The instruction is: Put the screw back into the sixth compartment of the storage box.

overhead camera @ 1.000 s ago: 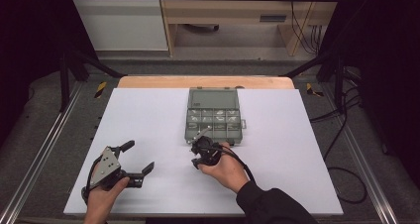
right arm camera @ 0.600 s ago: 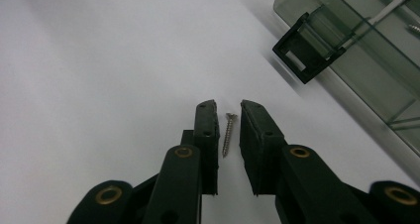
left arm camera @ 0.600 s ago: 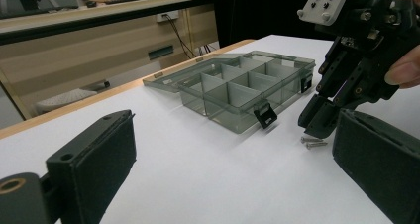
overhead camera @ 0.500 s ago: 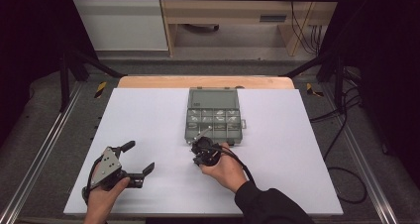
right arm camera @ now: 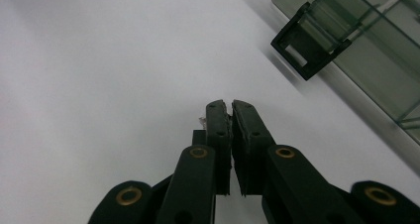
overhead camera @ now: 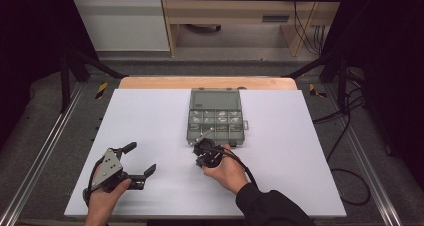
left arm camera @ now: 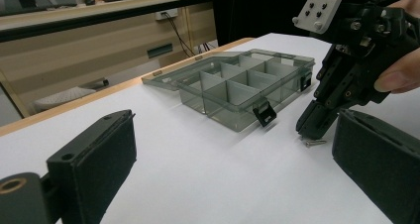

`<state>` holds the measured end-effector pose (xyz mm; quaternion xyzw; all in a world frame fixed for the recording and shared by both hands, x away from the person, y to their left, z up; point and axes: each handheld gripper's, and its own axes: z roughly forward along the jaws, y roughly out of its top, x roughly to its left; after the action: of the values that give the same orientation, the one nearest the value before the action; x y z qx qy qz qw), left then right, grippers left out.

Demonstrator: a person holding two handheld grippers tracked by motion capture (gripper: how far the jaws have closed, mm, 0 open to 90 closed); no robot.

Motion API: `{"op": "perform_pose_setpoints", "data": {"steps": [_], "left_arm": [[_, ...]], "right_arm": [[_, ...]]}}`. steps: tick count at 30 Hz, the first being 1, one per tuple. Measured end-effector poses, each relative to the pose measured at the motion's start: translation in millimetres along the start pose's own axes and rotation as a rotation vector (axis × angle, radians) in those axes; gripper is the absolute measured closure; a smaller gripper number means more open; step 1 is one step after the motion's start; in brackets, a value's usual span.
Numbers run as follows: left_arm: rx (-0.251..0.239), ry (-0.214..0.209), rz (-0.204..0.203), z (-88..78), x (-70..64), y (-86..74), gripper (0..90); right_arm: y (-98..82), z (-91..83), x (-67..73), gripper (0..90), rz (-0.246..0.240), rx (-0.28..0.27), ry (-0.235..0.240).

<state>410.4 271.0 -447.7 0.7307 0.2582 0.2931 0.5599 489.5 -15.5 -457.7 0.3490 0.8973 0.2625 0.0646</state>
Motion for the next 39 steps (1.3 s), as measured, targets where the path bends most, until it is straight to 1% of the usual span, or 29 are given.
{"op": "perform_pose_setpoints", "data": {"steps": [2,3,5,6,7,9,10,12,14,15,16,17,19,20,24,25,27,29,30,31,32,33,35,36,37,39], "left_arm": [[0.000,-0.001,0.000,0.1,-0.1,0.0,3.4],[0.000,-0.001,0.001,0.3,-0.2,-0.1,3.4],[0.000,-0.002,0.001,0.3,-0.3,-0.1,3.4],[0.001,-0.002,0.001,0.3,-0.2,-0.1,3.4],[0.001,-0.001,0.000,0.4,-0.2,-0.1,3.4],[0.003,-0.001,-0.001,0.4,0.0,-0.4,3.6],[0.004,-0.002,-0.002,0.5,0.0,-0.4,3.7],[0.003,-0.003,-0.002,0.4,0.1,-0.4,3.7],[0.002,0.001,-0.010,0.0,0.1,-0.4,3.6],[0.002,0.001,-0.010,0.0,0.1,-0.4,3.6],[-0.004,0.001,-0.014,0.1,0.0,-0.3,3.5],[-0.005,0.000,-0.014,0.1,-0.1,-0.3,3.5],[-0.004,0.001,-0.014,0.1,-0.1,-0.4,3.5],[-0.004,0.000,-0.016,0.0,0.0,-0.1,3.5],[-0.006,-0.001,-0.018,0.1,-0.1,-0.1,3.4],[-0.002,-0.001,-0.013,0.0,0.2,-0.3,3.4],[-0.001,-0.001,-0.013,0.0,0.2,-0.4,3.4],[-0.002,-0.001,-0.013,-0.2,0.1,-0.3,3.4],[-0.005,-0.001,-0.011,-0.2,0.2,-0.3,3.4],[-0.003,0.000,-0.012,-0.4,0.2,-0.2,3.4],[-0.003,0.000,-0.013,-0.4,0.2,-0.5,3.4],[-0.007,0.000,-0.018,-0.1,0.1,-0.8,3.3],[-0.010,-0.001,-0.023,0.1,0.2,-1.2,3.3],[-0.010,0.001,-0.022,-0.2,0.4,-1.1,3.3],[-0.011,0.000,-0.021,-0.9,0.6,-0.9,3.2],[-0.015,0.002,-0.021,-1.7,1.0,-0.6,3.1]], "right_arm": [[0.0,0.6,-0.3,86.2,-0.001,-0.002,-0.007],[0.2,0.8,0.1,86.3,0.011,-0.001,-0.011],[0.1,1.2,-0.2,86.8,0.018,-0.001,-0.010],[-0.3,1.0,-1.8,87.2,0.002,0.006,-0.020],[-0.2,1.3,-1.5,87.3,0.016,0.000,-0.006],[-0.2,1.4,-1.8,87.8,0.022,-0.003,0.000],[-0.6,1.4,-2.2,87.9,0.009,-0.010,-0.018],[-0.8,0.9,-2.4,87.9,0.009,-0.016,-0.021],[-1.6,-1.9,-5.6,87.9,-0.013,-0.022,-0.018],[-1.6,-1.9,-5.6,87.9,-0.013,-0.022,-0.018],[-1.5,-3.8,-5.8,87.9,0.004,-0.035,-0.012],[-1.3,-4.7,-5.7,87.9,0.017,-0.044,-0.016],[-2.0,-7.8,-7.3,87.9,0.020,-0.052,-0.012],[-2.4,-8.9,-7.6,87.9,0.026,-0.058,-0.019],[-4.7,-12.6,-11.0,87.9,0.019,-0.067,-0.021],[-5.9,-14.3,-12.3,87.9,0.033,-0.076,-0.022],[-7.4,-16.6,-14.2,87.9,0.039,-0.081,-0.026],[-8.2,-17.9,-15.6,87.9,0.034,-0.085,-0.027],[-9.2,-19.8,-17.0,87.9,0.042,-0.096,-0.030],[-9.2,-19.8,-17.0,87.9,0.042,-0.096,-0.030],[-9.5,-21.3,-17.8,87.9,0.041,-0.104,-0.031],[-9.8,-24.1,-18.5,87.9,0.041,-0.127,-0.028],[-9.9,-25.4,-18.8,87.9,0.036,-0.129,-0.037],[-10.3,-26.4,-19.3,87.9,0.034,-0.134,-0.034],[-11.3,-28.0,-19.9,87.9,0.026,-0.150,-0.031],[-12.1,-29.4,-20.6,87.9,0.027,-0.161,-0.034]]}}
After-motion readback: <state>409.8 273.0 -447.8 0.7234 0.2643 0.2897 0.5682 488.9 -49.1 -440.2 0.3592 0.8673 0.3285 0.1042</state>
